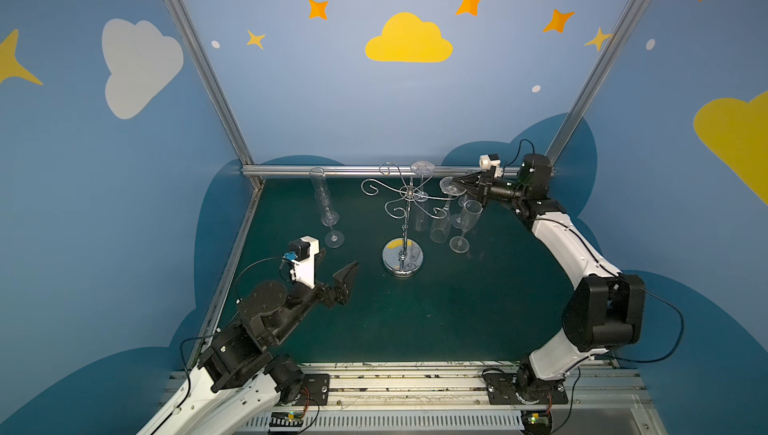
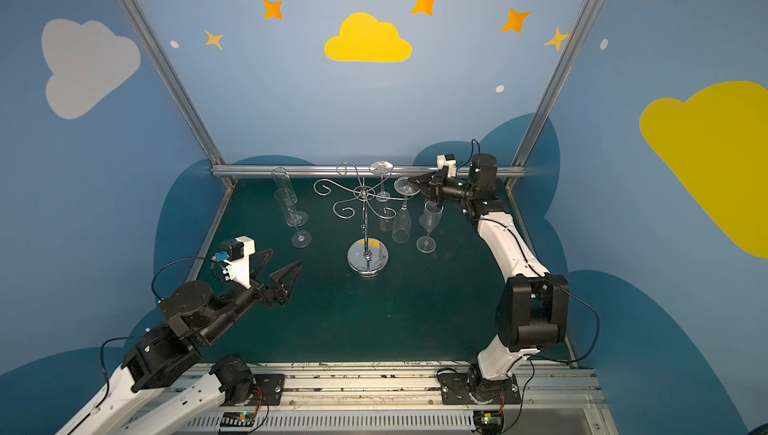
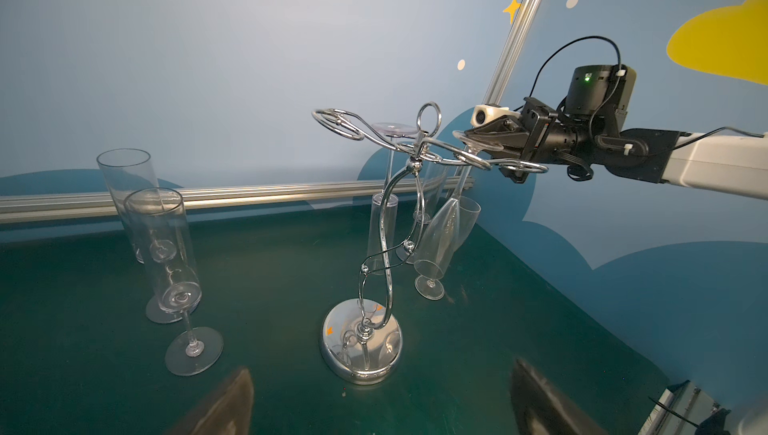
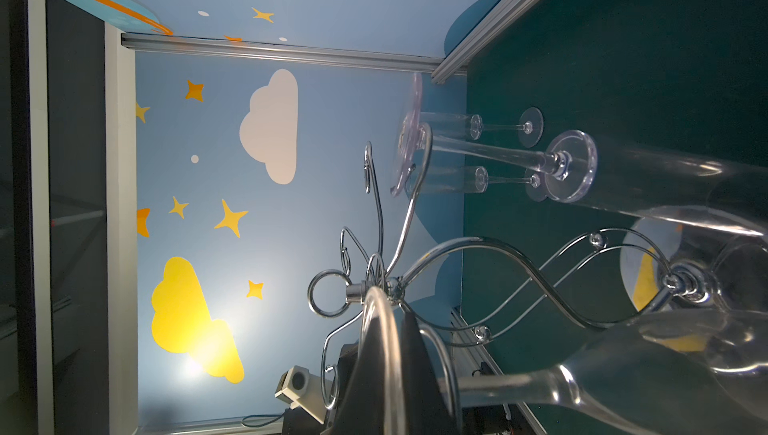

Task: Take the wine glass off the wine glass rack

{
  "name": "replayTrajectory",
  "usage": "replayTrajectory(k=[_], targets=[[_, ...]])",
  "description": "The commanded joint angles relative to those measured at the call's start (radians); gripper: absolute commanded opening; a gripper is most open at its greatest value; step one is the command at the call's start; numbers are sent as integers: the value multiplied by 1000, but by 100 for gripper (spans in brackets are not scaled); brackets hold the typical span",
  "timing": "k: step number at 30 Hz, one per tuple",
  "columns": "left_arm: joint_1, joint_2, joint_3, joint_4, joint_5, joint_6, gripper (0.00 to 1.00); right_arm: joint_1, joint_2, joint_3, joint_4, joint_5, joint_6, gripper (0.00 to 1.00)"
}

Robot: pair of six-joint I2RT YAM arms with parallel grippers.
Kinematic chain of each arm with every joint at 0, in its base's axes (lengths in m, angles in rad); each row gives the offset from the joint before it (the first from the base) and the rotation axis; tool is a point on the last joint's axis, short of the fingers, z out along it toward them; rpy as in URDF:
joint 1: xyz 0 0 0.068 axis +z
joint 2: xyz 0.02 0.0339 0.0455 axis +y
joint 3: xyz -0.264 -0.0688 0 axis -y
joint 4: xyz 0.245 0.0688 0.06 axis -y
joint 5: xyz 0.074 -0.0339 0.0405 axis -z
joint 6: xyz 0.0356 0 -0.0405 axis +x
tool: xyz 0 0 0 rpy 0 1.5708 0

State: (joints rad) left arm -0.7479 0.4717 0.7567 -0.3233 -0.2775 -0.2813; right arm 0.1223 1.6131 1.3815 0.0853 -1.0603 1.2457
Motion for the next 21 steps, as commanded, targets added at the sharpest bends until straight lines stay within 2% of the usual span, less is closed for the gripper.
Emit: replayTrajectory(k=[1,11,21], targets=[[3,1,-11,4,-10,-3,95,-6,-72,-8,-31,3,-21,0],[2,4,-23,12,-15,7,95,-1,-109,-22,-64,15,-10,0],[3,-10,-27,2,-38,22,96,79,-60,50,-39,51,24,0]])
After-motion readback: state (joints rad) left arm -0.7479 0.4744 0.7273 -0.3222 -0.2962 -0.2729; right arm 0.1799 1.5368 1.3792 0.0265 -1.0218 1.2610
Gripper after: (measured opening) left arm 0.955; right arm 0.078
